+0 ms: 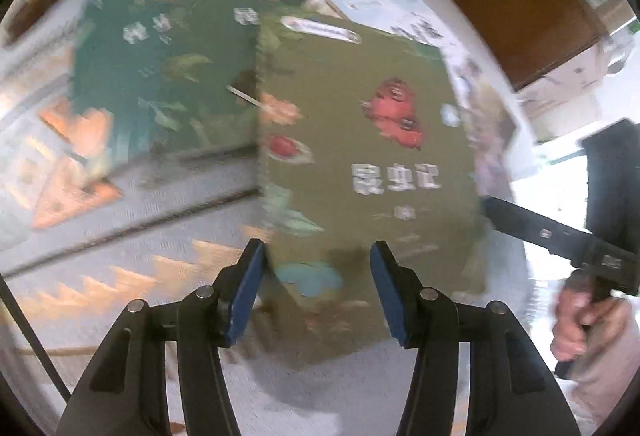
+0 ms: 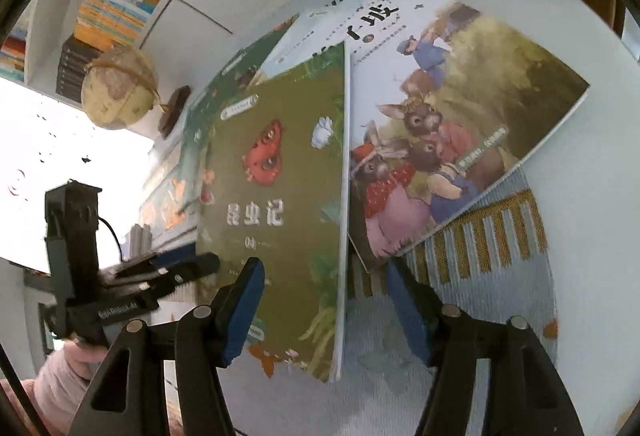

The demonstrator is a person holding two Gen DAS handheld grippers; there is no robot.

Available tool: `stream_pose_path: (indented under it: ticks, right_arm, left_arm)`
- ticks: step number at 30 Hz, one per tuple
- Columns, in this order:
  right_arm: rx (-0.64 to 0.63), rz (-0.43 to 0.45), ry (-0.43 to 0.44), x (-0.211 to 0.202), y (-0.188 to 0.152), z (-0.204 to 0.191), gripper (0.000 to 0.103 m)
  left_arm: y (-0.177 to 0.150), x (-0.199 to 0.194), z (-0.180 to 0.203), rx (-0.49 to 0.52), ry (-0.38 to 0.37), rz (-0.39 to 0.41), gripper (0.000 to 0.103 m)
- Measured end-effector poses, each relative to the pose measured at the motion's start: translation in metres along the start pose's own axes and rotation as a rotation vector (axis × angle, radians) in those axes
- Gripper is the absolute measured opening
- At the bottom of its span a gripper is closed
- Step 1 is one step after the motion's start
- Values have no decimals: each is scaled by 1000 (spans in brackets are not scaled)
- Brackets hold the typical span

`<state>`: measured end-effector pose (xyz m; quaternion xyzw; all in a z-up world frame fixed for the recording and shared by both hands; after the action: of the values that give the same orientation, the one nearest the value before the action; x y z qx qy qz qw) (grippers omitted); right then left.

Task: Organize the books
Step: 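Lift the olive-green book with both grippers and carry it beside the dark blue book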

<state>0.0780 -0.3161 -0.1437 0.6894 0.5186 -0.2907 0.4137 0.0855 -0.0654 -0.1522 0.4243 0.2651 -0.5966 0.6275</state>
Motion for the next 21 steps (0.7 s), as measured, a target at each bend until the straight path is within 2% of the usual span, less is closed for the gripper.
stream_pose_path:
  ticks: [2,4,5,6,8,11,13,14,15,16,18,19,21]
  right_arm:
    - [-29,-10,2,3,2,-8,84]
    - [-76,-21,-37,6,0,-19,84]
    - [-81,-51,14,10,-2,-24,80]
    - [-64,-50,31,10,-4,-26,81]
    - [-69,-46,26,10,-5,-28,82]
    - [79,-50,161,6,-3,-8,80]
    - [116,-21,323,-8,0,-1,57]
    - [124,-22,390,-13,0,0,40]
    - [119,-28,443,-16,0,-3,33]
    - [97,-30,428,-17,0,-7,30]
    - [30,-57,300,-6,-2,-13,19]
    - [16,-73,242,2,-4,-13,17]
    - [19,-86,178,11,-7,-9,9]
  left_arm:
    - [-3,3,6,15,17,0,51]
    - [-5,7,13,52,54,-2,51]
    - [-5,8,15,62,69,-2,52]
    - [-5,8,15,60,66,-1,52]
    - [-4,6,9,35,28,3,52]
    - [-2,1,-3,-30,-46,14,52]
    - [-2,1,-5,-37,-64,13,52]
    - [-2,1,-4,-35,-63,14,52]
    - [-2,1,-3,-31,-59,12,52]
    - [-2,2,-1,-24,-54,10,52]
    - [-2,2,-2,-31,-55,10,52]
    - [-1,2,-3,-45,-63,13,52]
    - [-1,-2,-8,-102,-119,14,52]
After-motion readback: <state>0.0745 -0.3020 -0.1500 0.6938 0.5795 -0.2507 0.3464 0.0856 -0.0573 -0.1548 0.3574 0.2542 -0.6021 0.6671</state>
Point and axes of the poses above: each gripper's, at about its wrist camera, not at the fingertips, and x roughly the way its jaws point, z to its right, y to its top, the point moved 2 cm from there along x, roughly the way its jaws point, and after that the axes turned 9 degrees about -y, right-handed, at the moved point
